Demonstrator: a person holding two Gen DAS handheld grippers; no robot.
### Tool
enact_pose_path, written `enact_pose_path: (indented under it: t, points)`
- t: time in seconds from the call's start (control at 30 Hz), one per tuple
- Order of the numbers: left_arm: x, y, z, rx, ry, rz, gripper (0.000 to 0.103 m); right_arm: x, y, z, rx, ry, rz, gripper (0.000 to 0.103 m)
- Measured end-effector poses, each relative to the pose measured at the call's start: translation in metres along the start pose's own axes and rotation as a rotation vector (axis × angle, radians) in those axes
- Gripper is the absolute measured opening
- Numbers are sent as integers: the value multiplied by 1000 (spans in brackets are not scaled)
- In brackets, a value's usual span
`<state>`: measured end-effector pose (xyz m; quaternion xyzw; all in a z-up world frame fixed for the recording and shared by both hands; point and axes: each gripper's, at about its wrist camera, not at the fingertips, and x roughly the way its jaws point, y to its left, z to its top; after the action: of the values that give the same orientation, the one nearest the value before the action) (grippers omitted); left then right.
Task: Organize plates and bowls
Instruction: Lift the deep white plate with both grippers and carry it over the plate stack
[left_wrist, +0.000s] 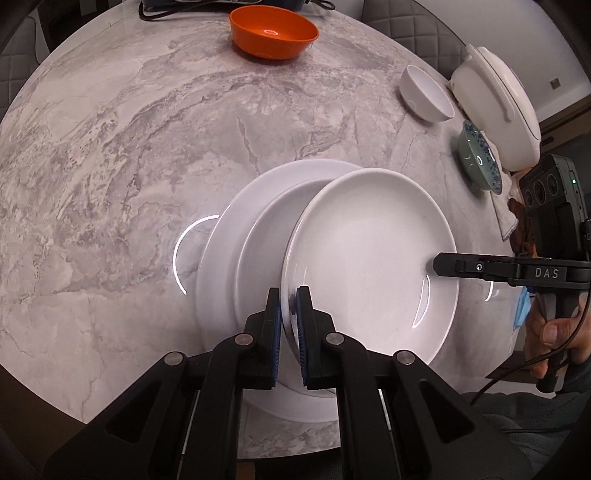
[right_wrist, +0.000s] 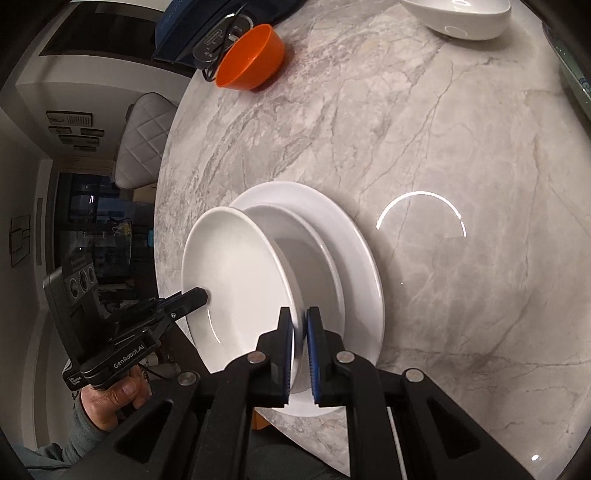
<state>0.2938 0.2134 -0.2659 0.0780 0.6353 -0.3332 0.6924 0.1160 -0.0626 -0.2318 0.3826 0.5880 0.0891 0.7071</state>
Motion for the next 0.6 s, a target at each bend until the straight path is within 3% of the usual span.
enact_pose_path:
  t: [0.6]
  points:
    - [33,1,4,37,57,40,8,30,-1,3,-8,35,-97,11]
